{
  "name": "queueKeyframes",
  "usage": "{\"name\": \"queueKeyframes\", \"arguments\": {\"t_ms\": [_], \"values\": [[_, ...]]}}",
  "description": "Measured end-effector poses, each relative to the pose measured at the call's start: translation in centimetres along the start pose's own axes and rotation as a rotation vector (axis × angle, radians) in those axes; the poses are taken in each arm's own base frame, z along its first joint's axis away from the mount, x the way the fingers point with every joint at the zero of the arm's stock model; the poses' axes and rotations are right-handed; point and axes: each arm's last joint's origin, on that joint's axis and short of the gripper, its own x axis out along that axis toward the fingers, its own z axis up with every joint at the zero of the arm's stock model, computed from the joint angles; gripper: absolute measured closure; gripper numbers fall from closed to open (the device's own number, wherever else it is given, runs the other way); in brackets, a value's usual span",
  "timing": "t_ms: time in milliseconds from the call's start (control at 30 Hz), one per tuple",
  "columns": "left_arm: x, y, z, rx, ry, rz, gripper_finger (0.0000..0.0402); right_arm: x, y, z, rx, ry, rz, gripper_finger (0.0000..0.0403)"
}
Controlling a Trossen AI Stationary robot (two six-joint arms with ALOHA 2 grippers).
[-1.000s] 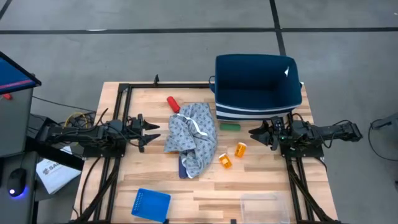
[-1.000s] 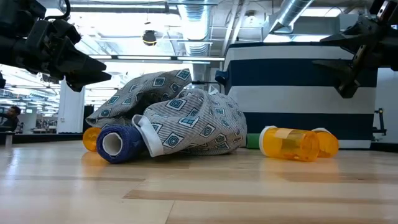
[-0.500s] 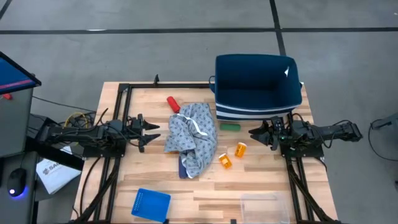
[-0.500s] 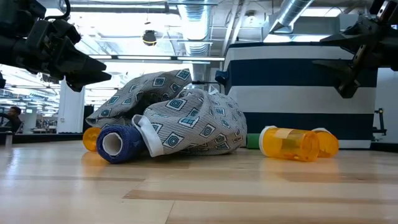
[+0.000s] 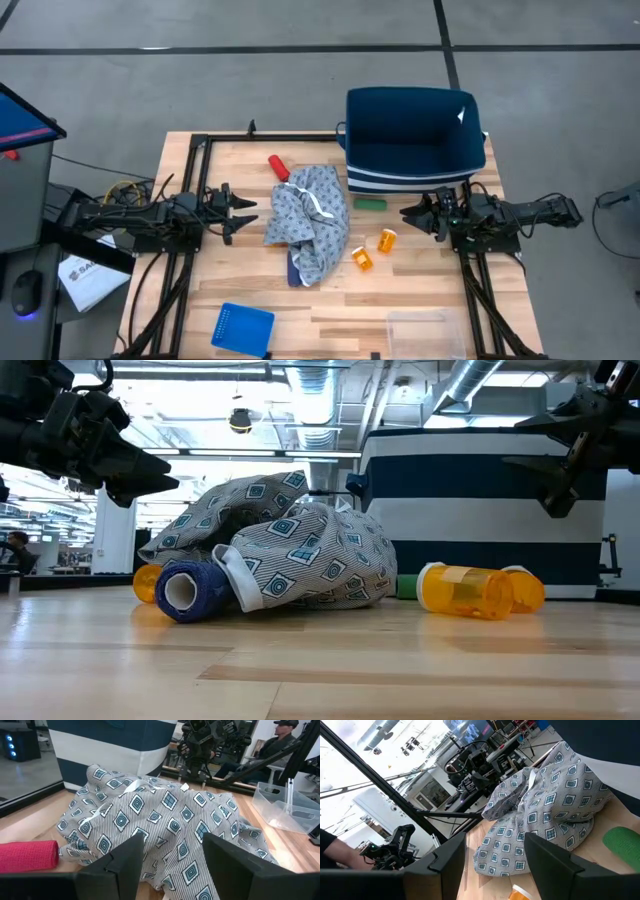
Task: Pick & place medical supplies in basket/bin
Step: Put the blue patient gown into the blue bin
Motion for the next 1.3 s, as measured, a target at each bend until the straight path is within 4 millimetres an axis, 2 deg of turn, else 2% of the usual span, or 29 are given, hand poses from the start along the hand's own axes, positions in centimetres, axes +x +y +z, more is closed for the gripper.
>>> {"name": "queueKeyframes", "arguments": {"t_ms": [633, 833, 1100, 1300], "values": [[0.0, 0.0, -0.2, 0.020, 0.028, -0.024, 0.0209, 0.0, 0.0, 0.0, 0.000, 0.000, 0.000, 0.0205], [0.0, 0.2, 0.7, -0.046, -0.086, 0.091, 0.0222, 0.0, 0.0, 0.0, 0.000, 0.000, 0.000, 0.0205], [-0.1, 0.5, 0.7, -0.072, -0.113, 0.217, 0.0239, 0.0, 0.0, 0.0, 0.000, 0.000, 0.001, 0.0205], [-0.1, 0.6, 0.8, -0.073, -0.117, 0.238, 0.0246, 0.0, 0.0, 0.0, 0.000, 0.000, 0.000, 0.0205]]}}
